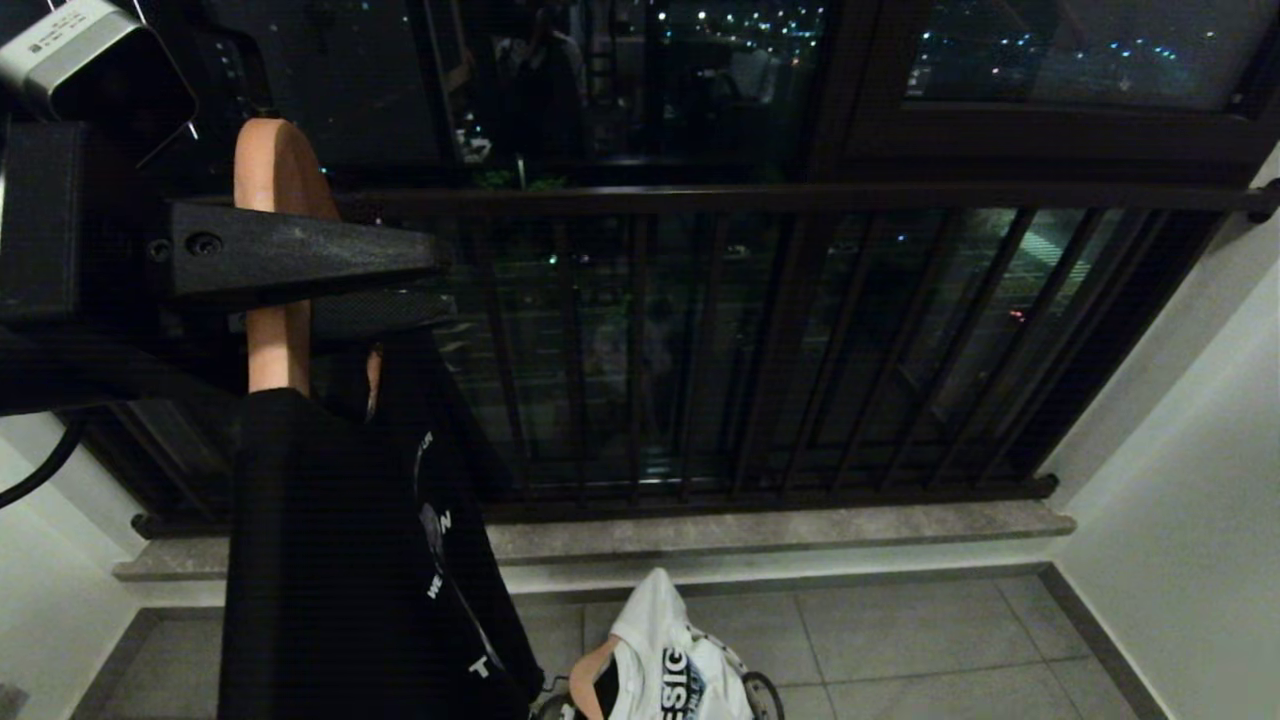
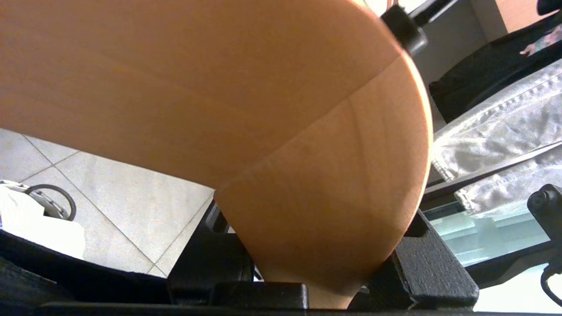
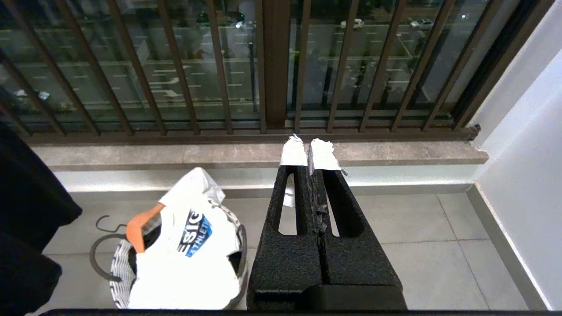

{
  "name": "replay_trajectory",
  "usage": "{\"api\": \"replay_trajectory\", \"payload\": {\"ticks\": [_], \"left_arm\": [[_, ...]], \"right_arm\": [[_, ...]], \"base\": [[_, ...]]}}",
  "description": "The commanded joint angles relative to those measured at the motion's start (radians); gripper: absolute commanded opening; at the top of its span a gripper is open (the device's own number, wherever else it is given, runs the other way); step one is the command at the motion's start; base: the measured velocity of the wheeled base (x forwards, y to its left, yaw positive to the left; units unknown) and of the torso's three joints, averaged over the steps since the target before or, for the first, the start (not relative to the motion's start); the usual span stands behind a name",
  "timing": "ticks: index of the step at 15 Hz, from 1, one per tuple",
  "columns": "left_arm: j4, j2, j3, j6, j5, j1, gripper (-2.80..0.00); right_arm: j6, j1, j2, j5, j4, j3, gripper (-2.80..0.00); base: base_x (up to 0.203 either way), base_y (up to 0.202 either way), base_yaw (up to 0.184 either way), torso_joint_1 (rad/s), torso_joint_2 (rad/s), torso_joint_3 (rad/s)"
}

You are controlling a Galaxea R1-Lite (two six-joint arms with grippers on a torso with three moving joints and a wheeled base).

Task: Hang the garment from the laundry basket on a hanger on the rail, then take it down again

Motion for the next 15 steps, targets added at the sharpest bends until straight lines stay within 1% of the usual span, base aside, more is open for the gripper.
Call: {"api": "replay_trajectory", "payload": {"ticks": [1,15], "left_arm": [[-0.002,-0.002,0.0,-0.004,-0.005,0.0,-2.8],[0.001,-0.039,0.011,-0.004,-0.012,0.0,-2.8]], "right_arm": [[0.0,0.0,0.001,0.0,0.0,0.0,-2.8],[0.0,0.0,0.001,0.0,0.0,0.0,-2.8]], "base": [[0.0,0.0,0.0,-0.133,0.3,0.17],[0.0,0.0,0.0,-0.135,0.33,0.196]]}}
